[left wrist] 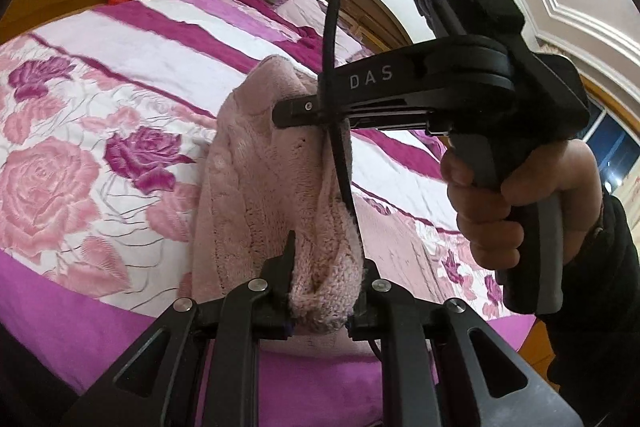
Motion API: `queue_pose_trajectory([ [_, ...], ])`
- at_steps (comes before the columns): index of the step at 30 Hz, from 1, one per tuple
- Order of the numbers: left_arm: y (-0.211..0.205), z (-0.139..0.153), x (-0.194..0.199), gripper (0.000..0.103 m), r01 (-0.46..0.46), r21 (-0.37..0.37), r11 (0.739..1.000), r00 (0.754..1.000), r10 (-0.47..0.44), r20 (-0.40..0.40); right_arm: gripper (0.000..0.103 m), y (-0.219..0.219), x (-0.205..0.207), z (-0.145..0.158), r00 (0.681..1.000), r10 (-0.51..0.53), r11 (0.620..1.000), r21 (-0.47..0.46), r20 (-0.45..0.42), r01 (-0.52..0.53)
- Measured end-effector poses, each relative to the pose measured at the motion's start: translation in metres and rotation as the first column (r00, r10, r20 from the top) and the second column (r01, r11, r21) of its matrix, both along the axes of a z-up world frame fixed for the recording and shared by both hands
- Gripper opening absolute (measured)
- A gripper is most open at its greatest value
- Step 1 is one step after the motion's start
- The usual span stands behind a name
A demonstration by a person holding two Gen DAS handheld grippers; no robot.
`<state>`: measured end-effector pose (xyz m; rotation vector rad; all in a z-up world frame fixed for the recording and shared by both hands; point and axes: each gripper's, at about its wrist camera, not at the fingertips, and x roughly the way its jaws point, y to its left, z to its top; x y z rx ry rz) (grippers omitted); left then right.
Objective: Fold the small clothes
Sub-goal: 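Lift the cardigan end with the left gripper and fold it over the stack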
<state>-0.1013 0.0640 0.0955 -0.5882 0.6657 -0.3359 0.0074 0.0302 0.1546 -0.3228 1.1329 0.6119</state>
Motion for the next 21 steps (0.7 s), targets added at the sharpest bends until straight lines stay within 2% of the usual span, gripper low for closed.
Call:
queue_pose_trajectory([
  [6,-0.032,0.009,0.01,0.0,0.069,0.034,0.997,0.997,-0.069,-0.022,0.015,-0.042,-0.001,0.004,0.999,-0.031,0.999,0.043,0.022,0.03],
  [9,-0.049,0.009,0.016,0.0,0.099,0.033,0.995,0.995,-0.098,-0.036,0.015,-0.071,-0.003,0.004,0.998,-0.061,0.993,0.103,0.034,0.057],
  [18,-0.128,0.009,0.03,0.0,0.202,0.181,0.963,0.979,-0.195,-0.056,0.015,-0.156,-0.003,-0.007,0.996,-0.083,0.959,0.272,0.018,0.075],
  [21,-0.15,0.007,0.036,0.0,0.225,0.215,0.95,0.974,-0.214,-0.072,0.015,-0.179,-0.002,-0.01,0.996,-0.085,0.952,0.298,0.02,0.076],
])
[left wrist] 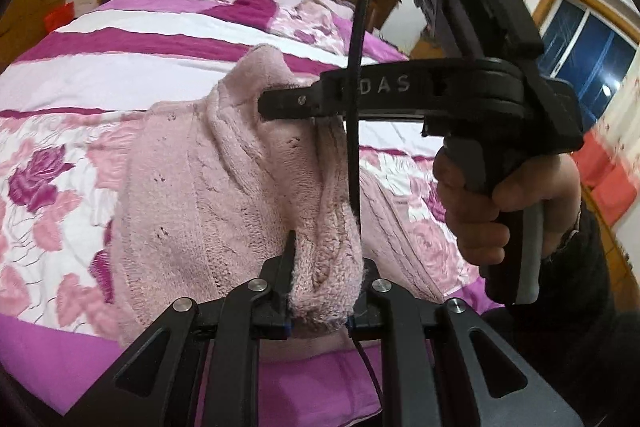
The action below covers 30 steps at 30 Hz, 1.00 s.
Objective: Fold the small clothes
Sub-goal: 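Lift the cardigan end with the left gripper and fold it over the stack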
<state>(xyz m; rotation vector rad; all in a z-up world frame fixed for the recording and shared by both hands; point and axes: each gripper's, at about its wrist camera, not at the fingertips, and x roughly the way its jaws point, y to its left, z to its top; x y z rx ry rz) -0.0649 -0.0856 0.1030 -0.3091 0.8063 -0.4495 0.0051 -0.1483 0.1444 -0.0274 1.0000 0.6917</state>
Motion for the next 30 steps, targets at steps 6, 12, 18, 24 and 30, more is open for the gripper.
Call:
queue_pose_trajectory([
  [6,-0.03,-0.003,0.008,0.0,0.033,0.072,0.997,0.999,-0.033,-0.009,0.015,-0.033,-0.001,-0.008,1.0,-0.016,0.998,0.065,0.001,0.016],
  [12,-0.042,-0.002,0.015,0.0,0.037,0.105,0.994,0.999,-0.039,0.017,0.015,-0.056,0.008,-0.016,0.998,-0.039,0.991,0.125,-0.046,0.045],
  [18,-0.058,-0.004,0.008,0.0,0.052,0.143,0.988,0.998,-0.055,0.013,0.015,-0.077,0.014,-0.028,0.991,-0.076,0.98,0.174,-0.114,0.095],
  [24,-0.068,-0.004,0.01,0.0,0.078,0.143,0.987,0.997,-0.08,0.007,0.015,-0.099,0.012,-0.033,0.989,-0.084,0.972,0.21,-0.124,0.109],
  [30,-0.087,-0.004,0.015,0.0,0.105,0.171,0.98,0.994,-0.109,0.014,0.016,-0.129,0.018,-0.053,0.979,-0.091,0.952,0.272,-0.182,0.139],
])
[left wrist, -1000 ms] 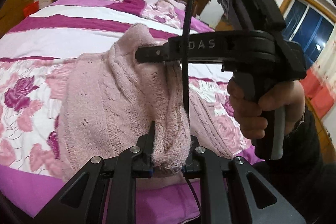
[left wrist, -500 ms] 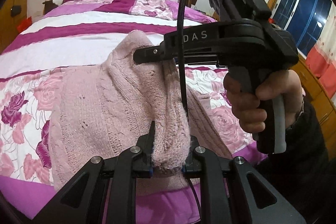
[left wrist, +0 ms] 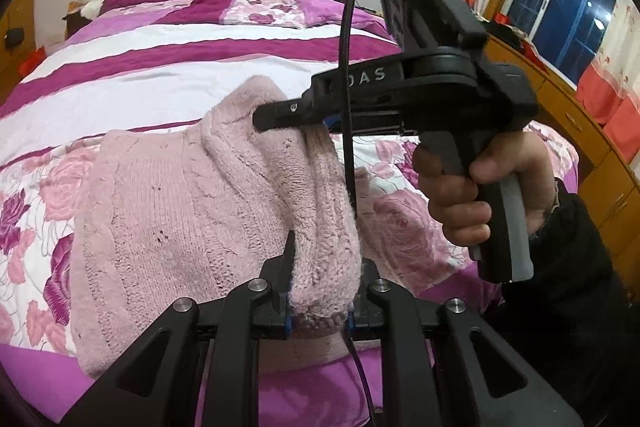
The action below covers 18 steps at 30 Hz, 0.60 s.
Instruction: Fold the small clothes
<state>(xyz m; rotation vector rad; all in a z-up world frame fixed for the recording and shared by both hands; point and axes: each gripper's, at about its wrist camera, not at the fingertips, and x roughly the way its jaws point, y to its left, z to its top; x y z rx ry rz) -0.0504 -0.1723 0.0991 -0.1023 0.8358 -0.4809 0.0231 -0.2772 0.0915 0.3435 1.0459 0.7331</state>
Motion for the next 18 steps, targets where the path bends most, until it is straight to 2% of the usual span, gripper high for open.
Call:
queue_pose_trajectory([
  [6,-0.019,-0.003,0.003,0.0,0.029,0.011,1.0,1.0,-0.029,-0.009,0.016,-0.022,-0.003,-0.009,0.999,-0.026,1.0,0.008,-0.021,0.026],
  [10,-0.03,-0.007,0.003,0.0,0.048,0.049,0.998,0.999,-0.049,0.005,0.017,-0.032,-0.004,-0.013,0.999,-0.038,0.999,0.017,-0.022,0.039],
  [12,-0.036,-0.014,0.0,0.0,0.059,0.068,0.996,0.998,-0.059,-0.006,0.028,-0.04,-0.002,-0.022,0.995,-0.089,0.996,0.007,-0.039,0.089],
  [13,-0.037,-0.018,-0.001,0.0,0.063,0.076,0.995,0.998,-0.062,-0.014,0.039,-0.043,0.002,-0.031,0.991,-0.115,0.993,0.001,-0.067,0.115],
  [14,-0.039,-0.024,-0.002,0.0,0.066,0.086,0.994,0.998,-0.064,-0.022,0.043,-0.046,0.006,-0.04,0.987,-0.127,0.992,0.011,-0.102,0.129],
  [17,-0.04,-0.033,-0.006,0.0,0.077,0.093,0.993,0.997,-0.074,-0.035,0.043,-0.056,0.018,-0.065,0.968,-0.134,0.97,0.171,-0.21,0.171],
  [18,-0.04,-0.034,-0.009,0.0,0.078,0.094,0.993,0.997,-0.075,-0.033,0.043,-0.059,0.023,-0.071,0.961,-0.127,0.949,0.251,-0.245,0.189],
])
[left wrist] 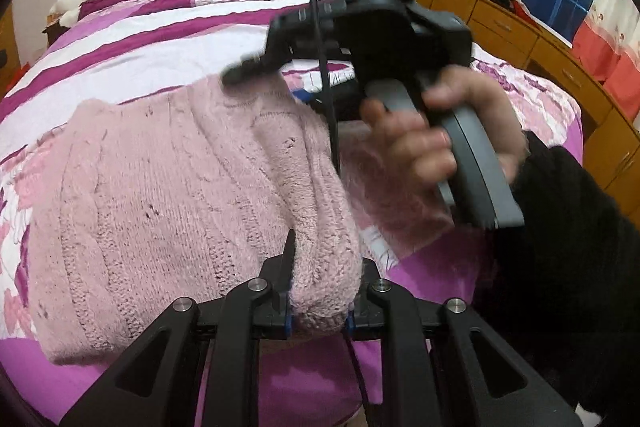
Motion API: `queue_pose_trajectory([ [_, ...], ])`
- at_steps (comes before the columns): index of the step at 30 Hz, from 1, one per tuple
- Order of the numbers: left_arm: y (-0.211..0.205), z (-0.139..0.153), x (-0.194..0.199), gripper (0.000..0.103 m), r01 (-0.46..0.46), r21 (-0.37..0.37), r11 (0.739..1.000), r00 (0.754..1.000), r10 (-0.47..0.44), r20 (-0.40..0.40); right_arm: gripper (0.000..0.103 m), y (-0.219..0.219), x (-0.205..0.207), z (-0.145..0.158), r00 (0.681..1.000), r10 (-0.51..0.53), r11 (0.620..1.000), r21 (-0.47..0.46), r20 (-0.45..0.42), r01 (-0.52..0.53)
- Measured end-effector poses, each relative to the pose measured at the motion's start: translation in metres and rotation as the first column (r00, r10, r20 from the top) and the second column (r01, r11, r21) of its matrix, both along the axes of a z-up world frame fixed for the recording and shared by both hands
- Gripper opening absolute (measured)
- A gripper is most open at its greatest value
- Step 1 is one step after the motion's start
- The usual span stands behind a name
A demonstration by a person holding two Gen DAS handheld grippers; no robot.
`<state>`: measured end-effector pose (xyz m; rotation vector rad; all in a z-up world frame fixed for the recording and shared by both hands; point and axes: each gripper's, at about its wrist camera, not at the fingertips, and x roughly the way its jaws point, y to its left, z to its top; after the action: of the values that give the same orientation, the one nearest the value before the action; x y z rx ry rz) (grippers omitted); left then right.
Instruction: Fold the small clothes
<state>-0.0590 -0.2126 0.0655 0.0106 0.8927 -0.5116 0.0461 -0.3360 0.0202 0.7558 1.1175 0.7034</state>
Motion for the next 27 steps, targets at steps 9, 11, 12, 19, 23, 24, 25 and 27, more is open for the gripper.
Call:
queue_pose_trajectory([
  [9,0.0,0.008,-0.017,0.0,0.023,-0.017,1.0,0.999,-0.023,0.028,0.015,-0.001,-0.004,0.027,0.994,-0.068,0.994,-0.08,0.089,0.075],
  [11,-0.001,0.01,-0.023,0.0,0.043,-0.02,0.999,0.998,-0.042,0.044,0.014,-0.001,-0.01,0.039,0.99,-0.063,0.991,-0.106,0.125,0.076],
  [12,-0.002,0.01,-0.024,0.0,0.05,-0.021,0.999,0.998,-0.049,0.047,0.014,-0.001,-0.013,0.046,0.987,-0.062,0.989,-0.122,0.145,0.08],
  [19,-0.007,-0.002,-0.019,0.0,0.047,-0.009,0.999,0.999,-0.047,0.014,0.014,-0.016,-0.022,0.046,0.987,-0.087,0.933,-0.336,0.138,0.13],
  [23,-0.01,-0.001,-0.019,0.0,0.043,-0.016,0.999,0.999,-0.042,0.014,0.022,-0.029,-0.019,0.025,0.983,-0.152,0.906,-0.384,0.101,0.179],
  [24,-0.01,0.0,-0.02,0.0,0.043,-0.019,0.999,0.999,-0.043,0.017,0.025,-0.033,-0.019,0.028,0.982,-0.158,0.909,-0.374,0.103,0.186],
  [25,-0.01,0.0,-0.019,0.0,0.043,-0.021,0.999,0.999,-0.043,0.017,0.032,-0.036,-0.022,0.034,0.98,-0.163,0.909,-0.367,0.117,0.195],
  [27,-0.009,-0.001,-0.02,0.0,0.043,-0.029,0.999,0.999,-0.042,0.014,0.049,-0.037,-0.032,0.052,0.97,-0.163,0.895,-0.386,0.182,0.223],
])
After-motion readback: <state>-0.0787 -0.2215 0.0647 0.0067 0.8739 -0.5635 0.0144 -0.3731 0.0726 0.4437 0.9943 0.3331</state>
